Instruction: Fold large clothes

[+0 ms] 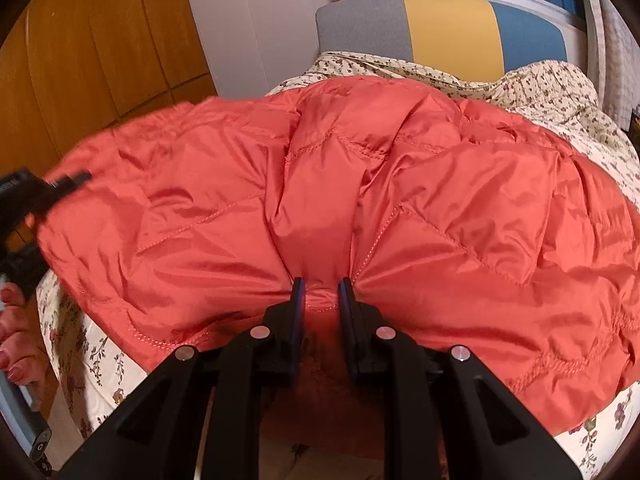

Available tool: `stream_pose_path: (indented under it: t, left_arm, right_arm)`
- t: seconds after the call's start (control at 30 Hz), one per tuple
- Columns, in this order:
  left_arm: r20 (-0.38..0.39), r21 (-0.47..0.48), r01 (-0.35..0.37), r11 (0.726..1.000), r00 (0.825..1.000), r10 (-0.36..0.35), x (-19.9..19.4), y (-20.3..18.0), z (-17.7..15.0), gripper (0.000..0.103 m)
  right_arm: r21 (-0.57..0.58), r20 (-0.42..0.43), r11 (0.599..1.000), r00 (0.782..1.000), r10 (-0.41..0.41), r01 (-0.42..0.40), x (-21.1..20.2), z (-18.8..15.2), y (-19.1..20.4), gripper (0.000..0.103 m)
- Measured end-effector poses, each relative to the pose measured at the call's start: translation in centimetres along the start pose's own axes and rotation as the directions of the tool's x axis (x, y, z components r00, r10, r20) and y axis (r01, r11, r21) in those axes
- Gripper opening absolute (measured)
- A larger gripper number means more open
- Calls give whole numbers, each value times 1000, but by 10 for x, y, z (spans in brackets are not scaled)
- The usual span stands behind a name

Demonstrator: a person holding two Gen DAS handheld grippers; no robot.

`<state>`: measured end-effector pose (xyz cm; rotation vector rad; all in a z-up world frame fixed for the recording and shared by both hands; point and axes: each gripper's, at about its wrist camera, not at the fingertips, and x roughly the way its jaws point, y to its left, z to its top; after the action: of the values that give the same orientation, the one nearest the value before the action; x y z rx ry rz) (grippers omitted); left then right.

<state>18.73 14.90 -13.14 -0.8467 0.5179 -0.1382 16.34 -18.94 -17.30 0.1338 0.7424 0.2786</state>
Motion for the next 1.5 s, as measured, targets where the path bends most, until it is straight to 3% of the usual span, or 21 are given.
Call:
stream_pose_path:
  t: [0.13,0.33,0.5,0.6,0.67,0.8,0.93,1.07,1.2,1.37,1.5]
  left_arm:
    - [38,167,20,986,999,-27,-13,-43,-6,18]
    - [50,380,52,924,996,-76,-24,-104,-24,18]
    - [27,548,53,835,996,-82,-24,-153,-47,18]
    - [36,655,31,755,997,-72,-23,-175,-63,18]
    - [40,708,23,706,997,-73,-23,-183,-72,18]
    - [41,743,20,669,996,-75,-17,-193,-85,18]
    - [38,770,26,637,996,-86,-14,-204,-100,18]
    - [24,817,38,575,995,-100,-8,-219,-120,18]
    - [-10,865,61,497,994,-106,4,-237,-146,19]
    - [-63,890,104,443,992,-107,19,-247,-168,19]
    - [-117,919,142,369,989,-91,36,-248,-196,19]
  right_arm:
    - [24,-2,1000,1000,12,-12,-1,0,-5,16]
    - [66,-5,997,999,39,-38,-2,1,-13,17]
    - [126,-1,989,997,82,-82,-6,5,-25,17]
    - [232,52,962,989,136,-145,-31,0,-44,28]
    - [256,97,956,988,119,-140,-53,-4,-55,33]
    - [294,138,953,990,34,-74,-90,-10,-86,35]
    - [396,144,918,986,-86,22,-117,-23,-132,35]
    - [462,142,887,987,-80,5,-128,-34,-158,34]
    - [472,155,882,984,-85,2,-138,-39,-164,34]
    - [503,157,864,982,-105,12,-149,-46,-176,36]
    - [526,161,851,980,-117,15,-159,-53,-181,37]
